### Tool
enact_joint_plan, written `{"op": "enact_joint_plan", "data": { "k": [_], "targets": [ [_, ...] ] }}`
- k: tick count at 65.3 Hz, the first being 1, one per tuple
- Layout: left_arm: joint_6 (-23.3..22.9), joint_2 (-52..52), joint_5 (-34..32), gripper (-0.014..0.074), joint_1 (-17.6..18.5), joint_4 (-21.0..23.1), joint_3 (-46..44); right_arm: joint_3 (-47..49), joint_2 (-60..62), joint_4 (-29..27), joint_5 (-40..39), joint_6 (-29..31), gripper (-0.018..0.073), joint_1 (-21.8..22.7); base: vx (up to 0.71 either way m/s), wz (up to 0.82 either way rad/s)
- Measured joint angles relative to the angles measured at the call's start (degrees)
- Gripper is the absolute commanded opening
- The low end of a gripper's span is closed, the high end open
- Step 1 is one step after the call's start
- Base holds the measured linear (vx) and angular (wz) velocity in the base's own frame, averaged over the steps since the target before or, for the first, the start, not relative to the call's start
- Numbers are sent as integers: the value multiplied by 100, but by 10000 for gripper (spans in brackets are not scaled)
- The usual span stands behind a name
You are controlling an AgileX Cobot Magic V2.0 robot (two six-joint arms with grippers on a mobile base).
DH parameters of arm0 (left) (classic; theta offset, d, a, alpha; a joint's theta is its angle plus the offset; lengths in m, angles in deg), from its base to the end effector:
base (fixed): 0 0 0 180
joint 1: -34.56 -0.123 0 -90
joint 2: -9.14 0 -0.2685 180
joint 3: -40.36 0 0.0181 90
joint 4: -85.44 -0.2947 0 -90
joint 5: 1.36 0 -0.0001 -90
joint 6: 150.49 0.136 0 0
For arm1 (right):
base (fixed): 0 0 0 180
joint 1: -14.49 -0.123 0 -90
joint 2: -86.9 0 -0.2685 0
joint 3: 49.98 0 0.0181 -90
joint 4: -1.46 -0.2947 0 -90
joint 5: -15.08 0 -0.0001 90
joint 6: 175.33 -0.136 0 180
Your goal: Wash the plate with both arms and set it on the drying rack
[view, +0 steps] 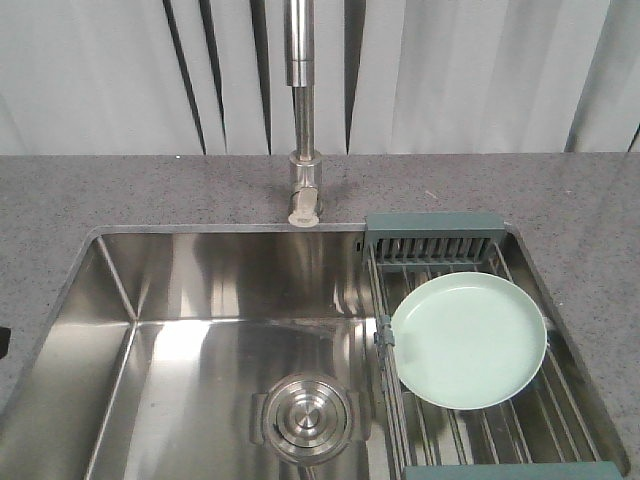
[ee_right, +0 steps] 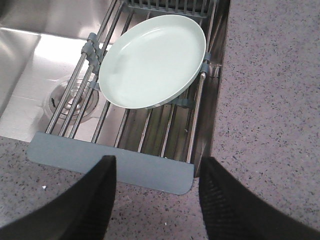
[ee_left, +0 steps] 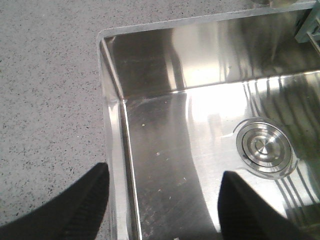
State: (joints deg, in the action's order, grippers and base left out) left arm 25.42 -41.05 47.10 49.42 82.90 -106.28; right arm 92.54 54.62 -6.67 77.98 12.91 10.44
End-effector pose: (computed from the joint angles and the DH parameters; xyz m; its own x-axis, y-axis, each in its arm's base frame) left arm 0.2137 -0.0520 0.2894 -0.6557 0.1306 -0.7436 0.2051 0.9787 -0.0090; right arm 0.1412 0.0272 0.2942 -0.6580 -0.1249 -0.7426 -0.2153 0.9762 0.0265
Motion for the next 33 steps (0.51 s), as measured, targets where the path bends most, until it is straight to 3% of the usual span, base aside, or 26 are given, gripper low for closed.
{"op": "enact_joint_plan", "data": {
  "k": [33],
  "targets": [
    [0,0,-25,438,0,0,0,0,2,0,20,-4,379,0,0,0]
  ]
}}
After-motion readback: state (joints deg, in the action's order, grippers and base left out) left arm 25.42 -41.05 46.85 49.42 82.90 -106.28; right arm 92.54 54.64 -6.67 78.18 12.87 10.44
